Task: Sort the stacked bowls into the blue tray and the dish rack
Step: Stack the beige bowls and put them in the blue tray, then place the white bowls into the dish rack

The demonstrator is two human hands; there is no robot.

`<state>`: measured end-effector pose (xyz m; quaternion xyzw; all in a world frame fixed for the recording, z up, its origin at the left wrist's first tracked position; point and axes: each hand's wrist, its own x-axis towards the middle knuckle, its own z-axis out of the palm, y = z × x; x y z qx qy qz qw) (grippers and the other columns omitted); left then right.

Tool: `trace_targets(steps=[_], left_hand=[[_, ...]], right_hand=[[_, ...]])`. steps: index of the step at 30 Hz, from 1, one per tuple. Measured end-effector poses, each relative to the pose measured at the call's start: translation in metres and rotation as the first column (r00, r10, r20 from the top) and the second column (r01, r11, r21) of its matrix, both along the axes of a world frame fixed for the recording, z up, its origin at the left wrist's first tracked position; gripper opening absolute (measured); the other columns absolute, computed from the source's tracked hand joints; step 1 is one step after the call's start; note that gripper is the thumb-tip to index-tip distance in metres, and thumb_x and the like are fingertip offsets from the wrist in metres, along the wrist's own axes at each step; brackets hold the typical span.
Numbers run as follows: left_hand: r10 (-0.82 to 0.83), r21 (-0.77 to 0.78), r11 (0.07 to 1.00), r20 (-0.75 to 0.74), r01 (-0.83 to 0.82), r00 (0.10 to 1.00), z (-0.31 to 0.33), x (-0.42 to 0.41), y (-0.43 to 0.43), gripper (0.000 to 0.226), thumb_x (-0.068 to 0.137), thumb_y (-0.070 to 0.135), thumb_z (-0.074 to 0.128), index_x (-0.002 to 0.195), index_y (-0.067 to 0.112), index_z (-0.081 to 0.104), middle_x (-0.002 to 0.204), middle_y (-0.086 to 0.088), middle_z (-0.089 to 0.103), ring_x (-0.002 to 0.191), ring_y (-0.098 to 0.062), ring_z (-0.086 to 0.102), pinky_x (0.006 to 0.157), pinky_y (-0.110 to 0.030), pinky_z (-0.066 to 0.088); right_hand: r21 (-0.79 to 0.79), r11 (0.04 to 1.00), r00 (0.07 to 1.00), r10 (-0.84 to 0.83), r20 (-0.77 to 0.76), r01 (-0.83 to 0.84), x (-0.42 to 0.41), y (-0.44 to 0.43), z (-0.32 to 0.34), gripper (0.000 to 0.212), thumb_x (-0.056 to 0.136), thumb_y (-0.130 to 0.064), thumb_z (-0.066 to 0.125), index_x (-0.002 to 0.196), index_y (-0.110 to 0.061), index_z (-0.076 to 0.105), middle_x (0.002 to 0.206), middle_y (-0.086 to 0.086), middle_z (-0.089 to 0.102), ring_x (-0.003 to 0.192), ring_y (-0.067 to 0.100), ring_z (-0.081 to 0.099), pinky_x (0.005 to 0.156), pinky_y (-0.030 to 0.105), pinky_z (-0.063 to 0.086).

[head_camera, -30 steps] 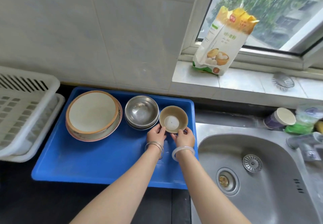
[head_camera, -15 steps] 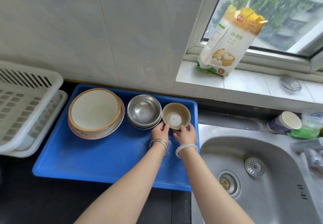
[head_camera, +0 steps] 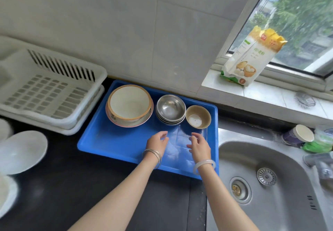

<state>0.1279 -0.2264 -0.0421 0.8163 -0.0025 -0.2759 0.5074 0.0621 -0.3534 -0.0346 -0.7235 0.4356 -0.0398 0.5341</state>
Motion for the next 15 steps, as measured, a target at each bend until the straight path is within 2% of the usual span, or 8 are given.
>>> trace_targets(steps=[2,6,10,11,13,15], left_hand=[[0.045,-0.006,0.999,0.048,-0.045,0.998,0.009,-0.006,0.038,0.035,0.092,0.011,0.050,0.126,0.010,0.056,0.128,-0.006,0.061,0.116,-0.018,0.058,0.080,-0.006,0.033],[0.223,-0.032,0.975,0.119,-0.221,0.968,0.022,-0.026,0.124,0.034,0.092,0.008,0.050,0.126,0.009,0.056,0.130,-0.005,0.060,0.118,-0.017,0.057,0.088,-0.011,0.038],[0.449,-0.060,0.893,0.199,-0.446,0.871,0.024,-0.051,0.207,0.037,0.088,-0.002,0.054,0.124,0.005,0.057,0.128,-0.010,0.060,0.116,-0.019,0.058,0.080,0.003,0.038],[0.499,-0.051,0.864,0.218,-0.501,0.839,0.023,-0.057,0.226,0.039,0.087,-0.003,0.055,0.125,0.006,0.057,0.127,-0.010,0.060,0.115,-0.021,0.059,0.083,-0.001,0.040],[0.572,0.020,0.800,0.279,-0.600,0.772,0.018,-0.068,0.263,0.041,0.085,-0.001,0.058,0.125,0.009,0.058,0.126,-0.012,0.061,0.111,-0.025,0.061,0.095,-0.022,0.045],[0.591,0.104,0.742,0.365,-0.662,0.719,0.013,-0.072,0.286,0.042,0.084,0.001,0.060,0.125,0.009,0.057,0.129,-0.012,0.059,0.115,-0.029,0.058,0.101,-0.036,0.043]], right_hand=[[-0.009,0.995,0.994,0.103,0.037,-0.103,-0.003,0.026,0.008,0.021,0.094,-0.020,0.042,0.105,-0.019,0.059,0.097,0.002,0.066,0.074,0.011,0.065,0.074,0.032,0.051],[-0.003,0.959,0.955,0.284,0.089,-0.285,-0.001,0.089,0.020,0.019,0.093,-0.017,0.042,0.095,-0.022,0.061,0.085,-0.004,0.067,0.070,0.010,0.065,0.074,0.032,0.052],[0.033,0.887,0.884,0.456,0.101,-0.461,0.008,0.163,0.019,0.021,0.092,-0.019,0.043,0.092,-0.025,0.063,0.081,-0.009,0.067,0.070,0.007,0.066,0.071,0.025,0.053],[0.038,0.860,0.859,0.503,0.095,-0.508,0.012,0.182,0.017,0.021,0.092,-0.020,0.043,0.092,-0.025,0.063,0.081,-0.009,0.068,0.071,0.007,0.067,0.070,0.025,0.053],[0.052,0.801,0.802,0.594,0.067,-0.597,0.021,0.220,0.013,0.021,0.092,-0.023,0.042,0.094,-0.026,0.062,0.084,-0.007,0.068,0.071,0.007,0.066,0.068,0.022,0.051],[0.075,0.757,0.760,0.650,0.028,-0.650,0.033,0.244,0.007,0.021,0.093,-0.027,0.042,0.096,-0.027,0.062,0.091,-0.005,0.068,0.073,0.008,0.064,0.070,0.024,0.051]])
